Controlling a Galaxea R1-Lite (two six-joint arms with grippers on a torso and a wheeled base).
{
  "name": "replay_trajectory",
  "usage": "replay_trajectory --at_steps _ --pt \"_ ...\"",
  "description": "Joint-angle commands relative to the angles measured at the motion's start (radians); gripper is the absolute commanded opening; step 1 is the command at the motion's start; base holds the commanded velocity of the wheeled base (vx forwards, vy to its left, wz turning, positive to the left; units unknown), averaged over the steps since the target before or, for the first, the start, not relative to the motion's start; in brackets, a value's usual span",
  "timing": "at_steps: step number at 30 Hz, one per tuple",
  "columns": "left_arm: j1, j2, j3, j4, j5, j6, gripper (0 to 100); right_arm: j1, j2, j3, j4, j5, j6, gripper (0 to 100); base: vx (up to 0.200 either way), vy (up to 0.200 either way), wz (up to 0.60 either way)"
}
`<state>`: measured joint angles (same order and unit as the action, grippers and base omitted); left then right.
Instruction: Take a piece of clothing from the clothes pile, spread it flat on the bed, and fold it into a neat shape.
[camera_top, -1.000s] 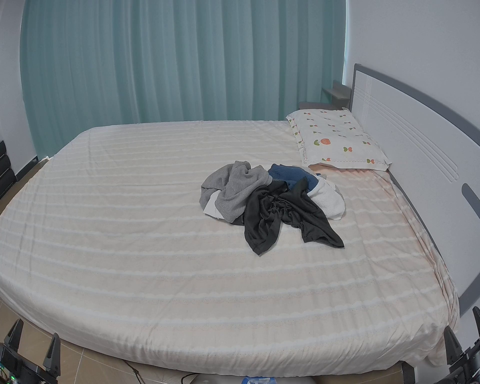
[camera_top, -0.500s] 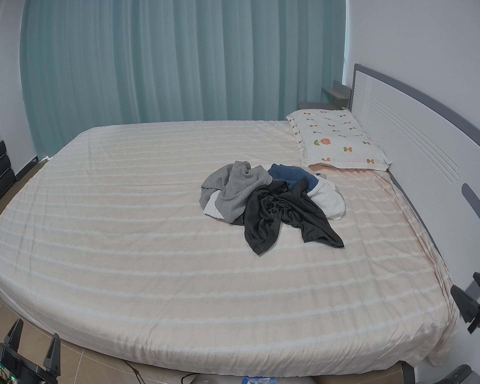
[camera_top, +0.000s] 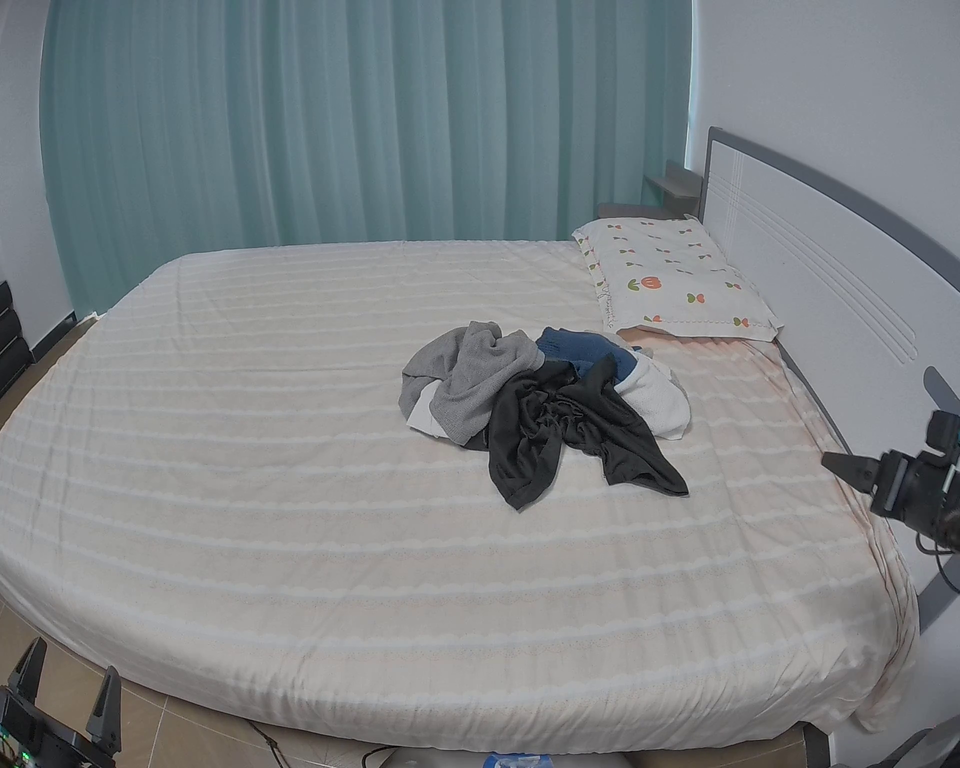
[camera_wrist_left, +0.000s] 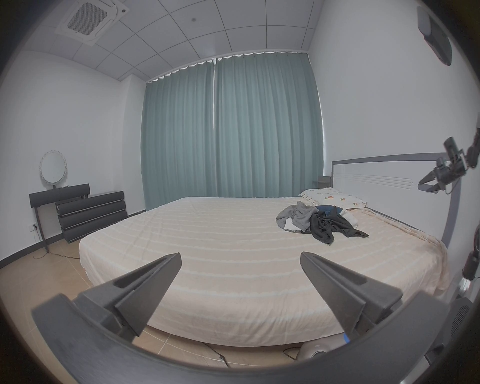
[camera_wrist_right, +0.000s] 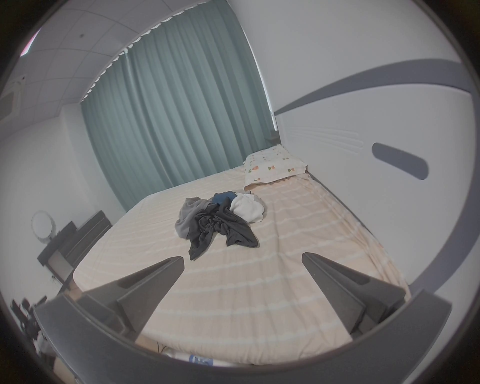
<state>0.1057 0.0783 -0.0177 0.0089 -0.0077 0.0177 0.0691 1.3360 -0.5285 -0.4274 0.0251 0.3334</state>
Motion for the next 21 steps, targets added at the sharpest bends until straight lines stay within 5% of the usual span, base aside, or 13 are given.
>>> replay_trajectory --at_steps 1,8,21 --pt "0.0 0.001 0.018 0.0 0.0 0.002 100 0.06 0.851 -0.518 -0.149 -0.071 0.277 100 0.0 0.0 0.0" --pt "0.0 0.001 0.018 0.0 0.0 0.002 100 0.061 1.033 -0.745 -0.063 -0.07 0.409 100 0.0 0.0 0.0" --pt "0.0 0.0 0.018 0.0 0.0 -0.001 100 0.07 1.187 -0.909 -0.013 -0.07 0.473 100 0.0 0.0 0.0"
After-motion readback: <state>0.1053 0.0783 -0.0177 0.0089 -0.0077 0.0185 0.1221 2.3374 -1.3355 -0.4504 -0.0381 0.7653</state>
